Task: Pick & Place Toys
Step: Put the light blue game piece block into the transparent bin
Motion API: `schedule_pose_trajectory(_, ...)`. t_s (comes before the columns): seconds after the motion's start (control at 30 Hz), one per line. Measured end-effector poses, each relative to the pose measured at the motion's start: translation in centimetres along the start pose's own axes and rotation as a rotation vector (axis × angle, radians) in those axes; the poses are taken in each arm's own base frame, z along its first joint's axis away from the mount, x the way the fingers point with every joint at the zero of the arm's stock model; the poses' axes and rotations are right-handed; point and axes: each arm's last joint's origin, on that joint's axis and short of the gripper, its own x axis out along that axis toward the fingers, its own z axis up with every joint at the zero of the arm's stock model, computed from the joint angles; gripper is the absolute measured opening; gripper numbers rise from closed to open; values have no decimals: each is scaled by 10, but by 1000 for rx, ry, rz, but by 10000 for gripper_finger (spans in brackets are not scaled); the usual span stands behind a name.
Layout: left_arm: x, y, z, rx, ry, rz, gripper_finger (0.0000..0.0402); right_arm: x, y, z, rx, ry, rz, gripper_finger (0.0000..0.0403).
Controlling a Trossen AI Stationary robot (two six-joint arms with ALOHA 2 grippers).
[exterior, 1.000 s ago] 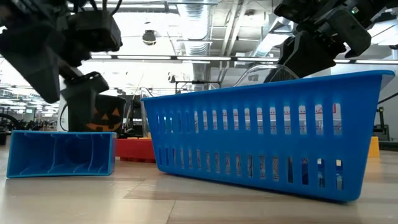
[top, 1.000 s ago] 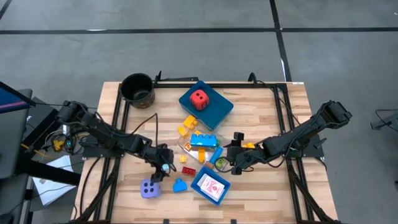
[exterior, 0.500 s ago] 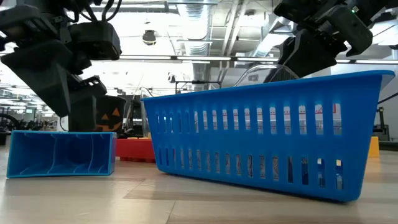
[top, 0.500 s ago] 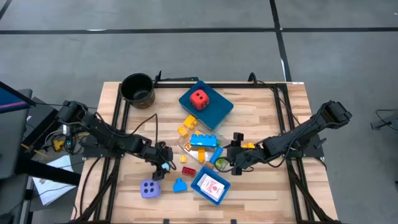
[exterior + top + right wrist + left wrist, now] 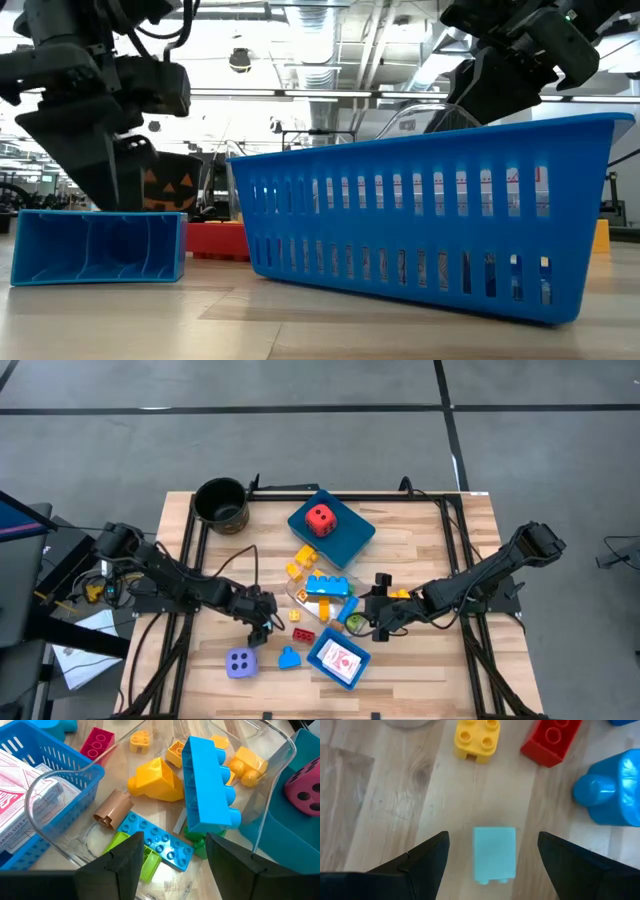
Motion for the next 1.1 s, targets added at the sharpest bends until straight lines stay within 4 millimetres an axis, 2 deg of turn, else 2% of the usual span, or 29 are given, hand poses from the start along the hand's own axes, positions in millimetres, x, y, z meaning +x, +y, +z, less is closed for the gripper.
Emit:
schedule_pose_trajectory(0.47,18,2,-6,16,82,47,300,0,0,0,0,0,0,205)
schedule_pose_trajectory(0.8,19,-1,-11,86,100,81,296,0,0,0,0,0,0,205)
schedule_pose_trajectory(0.93,19,-3,-13,118,99,91,266,0,0,0,1,0,0,205)
schedule_pose_trajectory(1.1,19,-2,-14,137,100,110,196,0,0,0,1,0,0,205)
